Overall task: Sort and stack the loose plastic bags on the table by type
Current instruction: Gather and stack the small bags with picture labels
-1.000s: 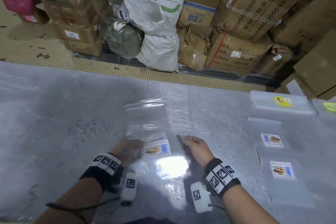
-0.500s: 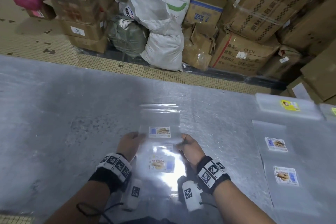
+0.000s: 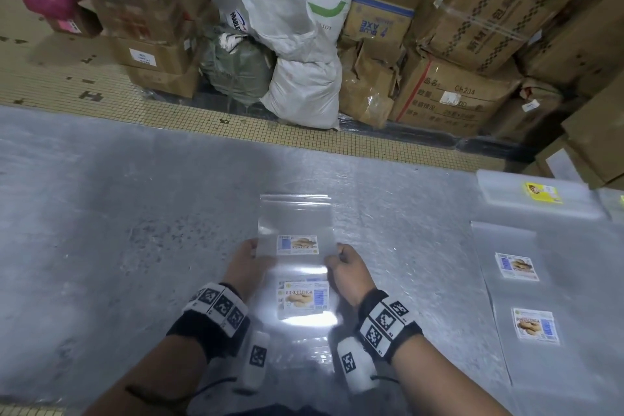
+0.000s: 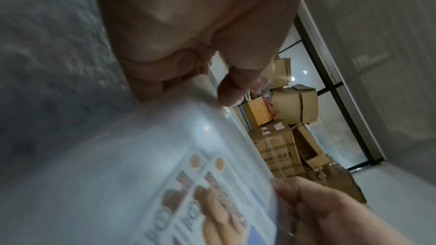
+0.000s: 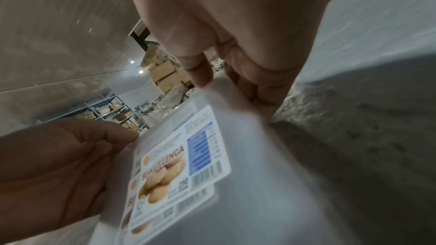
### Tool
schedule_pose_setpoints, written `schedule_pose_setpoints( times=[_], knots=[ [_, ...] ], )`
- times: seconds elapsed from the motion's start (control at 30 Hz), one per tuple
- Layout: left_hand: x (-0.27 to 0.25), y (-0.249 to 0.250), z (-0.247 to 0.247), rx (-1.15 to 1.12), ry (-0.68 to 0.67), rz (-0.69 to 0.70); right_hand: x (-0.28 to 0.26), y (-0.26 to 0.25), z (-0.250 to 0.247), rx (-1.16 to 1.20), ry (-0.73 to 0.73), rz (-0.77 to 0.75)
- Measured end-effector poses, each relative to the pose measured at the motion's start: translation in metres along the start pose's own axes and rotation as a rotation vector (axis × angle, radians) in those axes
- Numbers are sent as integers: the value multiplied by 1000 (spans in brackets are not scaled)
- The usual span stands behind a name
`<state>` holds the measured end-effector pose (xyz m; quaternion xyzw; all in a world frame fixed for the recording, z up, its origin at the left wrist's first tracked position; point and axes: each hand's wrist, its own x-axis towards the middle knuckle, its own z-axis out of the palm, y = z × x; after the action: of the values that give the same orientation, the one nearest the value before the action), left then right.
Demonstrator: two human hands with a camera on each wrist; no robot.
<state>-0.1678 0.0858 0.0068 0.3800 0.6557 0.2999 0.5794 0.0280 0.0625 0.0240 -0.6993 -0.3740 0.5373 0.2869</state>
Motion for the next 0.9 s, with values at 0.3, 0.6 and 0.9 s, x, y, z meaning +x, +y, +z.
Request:
schedule_pose_setpoints(
  times=[0.3, 0.6, 0.9],
  knots=[
    [-2, 10, 0, -60, -81, -36, 6, 7, 1, 4, -3, 1],
    [-9, 12, 9, -19, -119, 90, 10, 6, 0, 118, 18, 40],
    [-8, 15, 8, -125, -156, 110, 17, 7, -3, 189, -17, -18]
  ],
)
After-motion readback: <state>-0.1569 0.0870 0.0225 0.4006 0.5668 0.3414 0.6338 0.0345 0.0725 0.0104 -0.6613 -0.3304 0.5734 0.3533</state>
